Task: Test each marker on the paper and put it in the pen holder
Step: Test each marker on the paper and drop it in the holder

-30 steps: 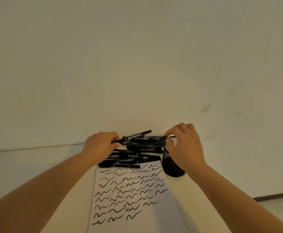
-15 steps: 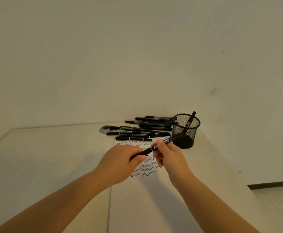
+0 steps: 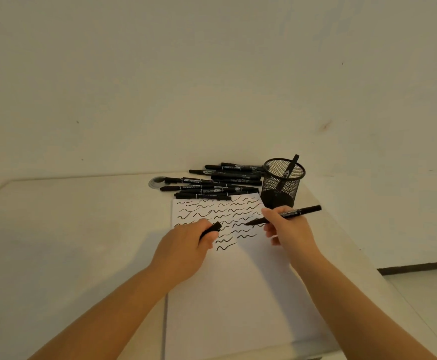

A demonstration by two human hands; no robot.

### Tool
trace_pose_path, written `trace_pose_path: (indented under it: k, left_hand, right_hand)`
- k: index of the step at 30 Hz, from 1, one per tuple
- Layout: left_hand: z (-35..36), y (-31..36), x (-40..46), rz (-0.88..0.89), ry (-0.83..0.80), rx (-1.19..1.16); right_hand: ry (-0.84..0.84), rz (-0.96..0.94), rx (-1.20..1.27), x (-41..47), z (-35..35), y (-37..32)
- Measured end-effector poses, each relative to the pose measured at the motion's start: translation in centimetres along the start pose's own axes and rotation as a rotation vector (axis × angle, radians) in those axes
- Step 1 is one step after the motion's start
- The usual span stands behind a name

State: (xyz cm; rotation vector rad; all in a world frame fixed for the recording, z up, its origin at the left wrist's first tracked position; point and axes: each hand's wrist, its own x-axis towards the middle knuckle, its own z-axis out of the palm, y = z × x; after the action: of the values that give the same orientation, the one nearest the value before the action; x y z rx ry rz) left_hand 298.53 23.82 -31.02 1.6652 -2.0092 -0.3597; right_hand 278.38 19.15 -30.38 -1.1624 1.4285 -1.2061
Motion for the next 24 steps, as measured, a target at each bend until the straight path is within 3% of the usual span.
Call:
trace_pose_path:
  k: [8,15,24]
  left_hand:
    - [1.6,-1.0,0.1,-0.03,-0.017,-0.141]
    - [1.7,-1.1,0.3,-0.027,-0.04,-0.1]
    - [1.5,-1.0,0.2,-0.028,-0.039,-0.146]
  right_hand:
    - [0.024,-0.171,-0.096,0.1,-0.3,2.5]
    - [-0.235,-0.253,-0.236,-0.7,0.3,1.9]
    - [0.005,-0.305,-0.336,0.0,-0.5,2.3]
